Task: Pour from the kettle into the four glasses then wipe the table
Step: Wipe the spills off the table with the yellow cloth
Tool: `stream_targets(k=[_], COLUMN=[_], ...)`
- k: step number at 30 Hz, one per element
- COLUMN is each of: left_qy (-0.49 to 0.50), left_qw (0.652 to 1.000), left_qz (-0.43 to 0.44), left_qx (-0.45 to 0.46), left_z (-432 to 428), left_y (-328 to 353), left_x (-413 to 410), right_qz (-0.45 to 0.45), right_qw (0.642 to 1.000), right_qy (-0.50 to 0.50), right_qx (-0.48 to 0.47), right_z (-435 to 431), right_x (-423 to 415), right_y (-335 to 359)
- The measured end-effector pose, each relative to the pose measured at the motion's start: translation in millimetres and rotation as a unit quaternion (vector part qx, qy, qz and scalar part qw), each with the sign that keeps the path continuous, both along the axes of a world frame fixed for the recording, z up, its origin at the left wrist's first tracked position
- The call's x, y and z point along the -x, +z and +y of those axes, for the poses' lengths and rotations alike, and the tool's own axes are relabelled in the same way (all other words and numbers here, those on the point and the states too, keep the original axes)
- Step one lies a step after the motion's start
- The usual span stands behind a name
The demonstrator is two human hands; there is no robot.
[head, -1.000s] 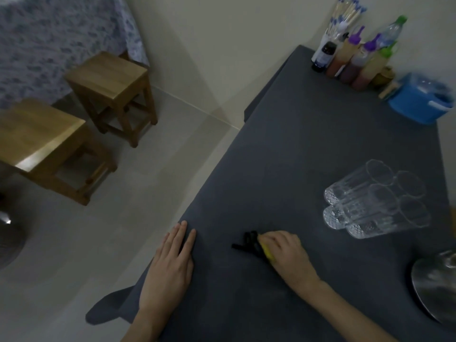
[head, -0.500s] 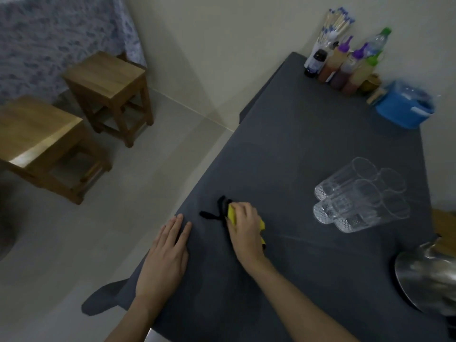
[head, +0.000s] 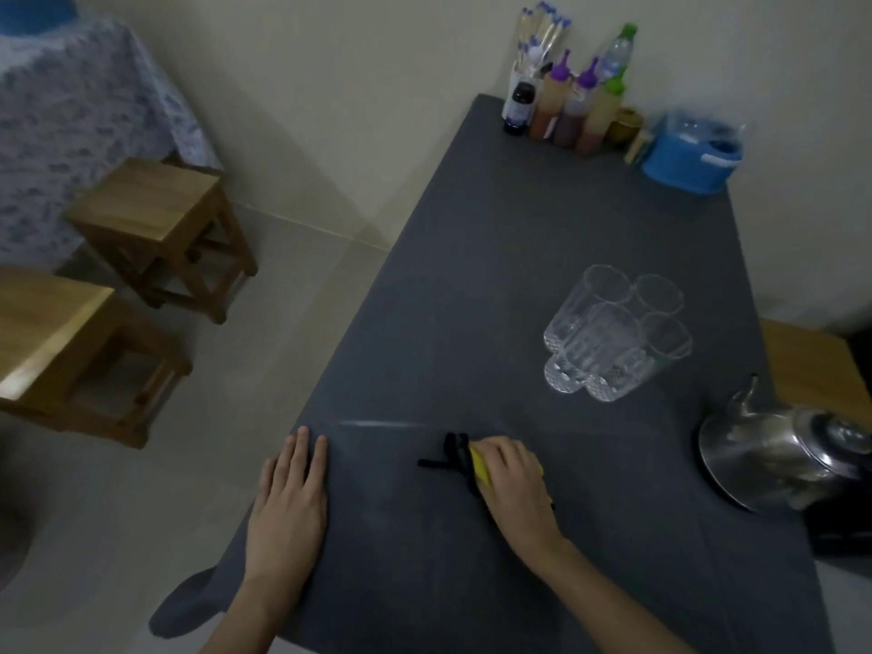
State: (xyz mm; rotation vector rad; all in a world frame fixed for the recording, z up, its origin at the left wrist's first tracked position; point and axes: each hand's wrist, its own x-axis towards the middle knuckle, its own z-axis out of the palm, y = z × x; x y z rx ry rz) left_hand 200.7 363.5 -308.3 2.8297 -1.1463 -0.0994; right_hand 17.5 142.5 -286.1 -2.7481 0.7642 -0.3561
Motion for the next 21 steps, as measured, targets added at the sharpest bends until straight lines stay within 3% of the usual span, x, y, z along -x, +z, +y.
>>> stream_targets(k=[2, 4, 9, 12, 17, 21], left_qy=[0.019, 0.006, -0.072, -0.096, -0.192, -0.243], left_qw=[1.000, 0.999, 0.996, 0.993, 0.979, 0.969], left_qz=[0.016, 0.033, 0.051, 0.051, 0.055, 0.043], left_qx=[0.005, 0.012, 0.032, 0.037, 0.034, 0.004], left_z=[-7.4, -18.7, -47.7, -63.9, -100.7, -119.6], left_y=[1.4, 1.7, 0.8, 1.2, 8.9, 10.0], left_x=[7.3, 20.9, 64.1, 85.9, 128.3, 161.1], right_qz=[-0.010, -0.010, -0.009, -0.016, 0.005, 0.035], right_qw=[0.997, 0.996, 0.998, 0.996, 1.000, 0.993], right_qy=[-0.071, -0.082, 0.058, 0.081, 0.010, -0.108], right_qx=[-0.027, -0.032, -0.001, 0.023, 0.021, 0.010], right_z=[-1.1, 2.2, 12.6, 15.1, 7.9, -4.6], right_x=[0.3, -3.9, 6.7, 38.4, 107.4, 172.9], right_y=[2.4, 2.8, -4.6, -9.0, -12.6, -9.4])
